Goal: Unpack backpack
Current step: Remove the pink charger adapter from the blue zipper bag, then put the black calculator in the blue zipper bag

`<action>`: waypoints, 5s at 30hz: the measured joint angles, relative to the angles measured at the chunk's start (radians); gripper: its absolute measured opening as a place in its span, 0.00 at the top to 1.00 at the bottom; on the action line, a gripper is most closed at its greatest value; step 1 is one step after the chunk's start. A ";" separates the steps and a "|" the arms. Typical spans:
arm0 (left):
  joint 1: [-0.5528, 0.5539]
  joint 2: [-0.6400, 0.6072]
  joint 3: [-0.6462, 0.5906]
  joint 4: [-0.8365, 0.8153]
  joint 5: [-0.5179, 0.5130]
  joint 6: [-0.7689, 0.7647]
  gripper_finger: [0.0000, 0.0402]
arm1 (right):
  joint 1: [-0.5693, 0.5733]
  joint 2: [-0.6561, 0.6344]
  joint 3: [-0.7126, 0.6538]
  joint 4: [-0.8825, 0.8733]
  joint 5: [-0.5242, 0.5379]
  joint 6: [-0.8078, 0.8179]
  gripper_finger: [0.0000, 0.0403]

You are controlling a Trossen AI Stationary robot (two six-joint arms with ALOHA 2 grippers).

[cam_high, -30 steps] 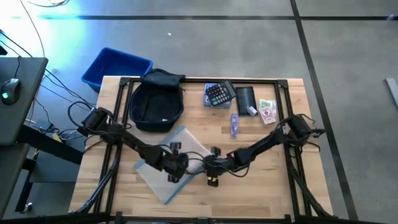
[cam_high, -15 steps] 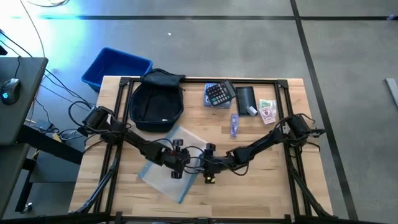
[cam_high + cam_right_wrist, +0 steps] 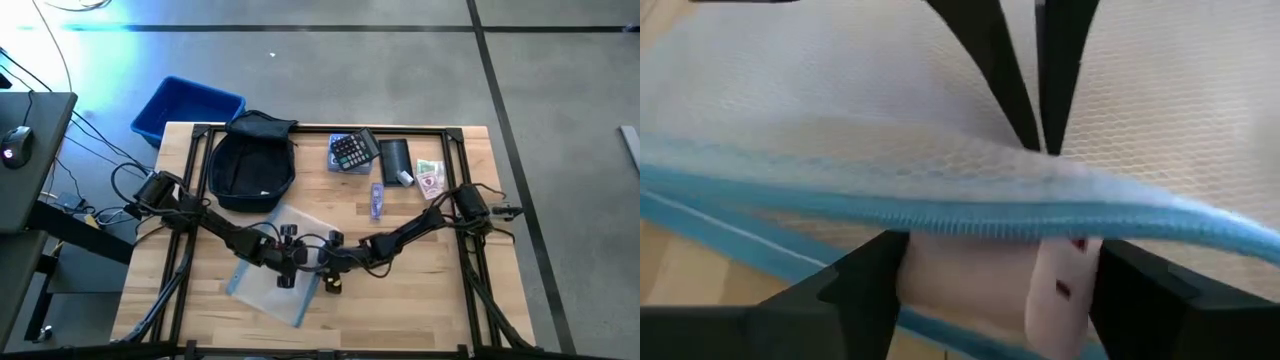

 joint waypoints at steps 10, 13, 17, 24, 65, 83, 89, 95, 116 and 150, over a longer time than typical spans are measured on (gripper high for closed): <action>0.000 0.000 0.002 -0.042 -0.004 -0.017 1.00 | 0.000 -0.050 0.000 -0.034 -0.034 -0.001 0.74; 0.000 -0.001 0.003 -0.054 -0.009 -0.024 1.00 | 0.006 -0.085 0.000 -0.061 -0.025 -0.006 0.74; 0.000 -0.002 0.003 -0.066 -0.020 -0.026 1.00 | 0.027 -0.130 0.000 -0.145 -0.003 -0.005 0.74; 0.000 -0.002 0.003 -0.079 -0.030 -0.027 1.00 | 0.081 -0.271 0.000 -0.457 0.057 0.056 0.74; -0.004 -0.008 0.002 -0.077 -0.026 -0.031 1.00 | -0.590 -0.713 -0.545 -0.158 -0.074 0.188 0.33; -0.110 -0.097 0.151 -0.439 -0.344 -0.175 1.00 | -0.861 -0.777 -0.492 -0.162 0.087 0.287 0.36; -0.111 -0.097 0.151 -0.437 -0.345 -0.175 1.00 | -0.962 -0.653 -0.469 -0.119 -0.059 0.299 0.36; -0.110 -0.097 0.151 -0.438 -0.345 -0.176 1.00 | -0.964 -0.509 -0.442 0.028 -0.098 0.270 0.36; -0.110 -0.097 0.151 -0.440 -0.346 -0.176 1.00 | -0.966 -0.553 -0.426 0.085 -0.160 0.327 0.97; -0.091 0.005 0.320 -0.585 -0.418 -0.176 0.62 | 0.128 -0.808 -0.428 -0.546 0.314 0.822 0.98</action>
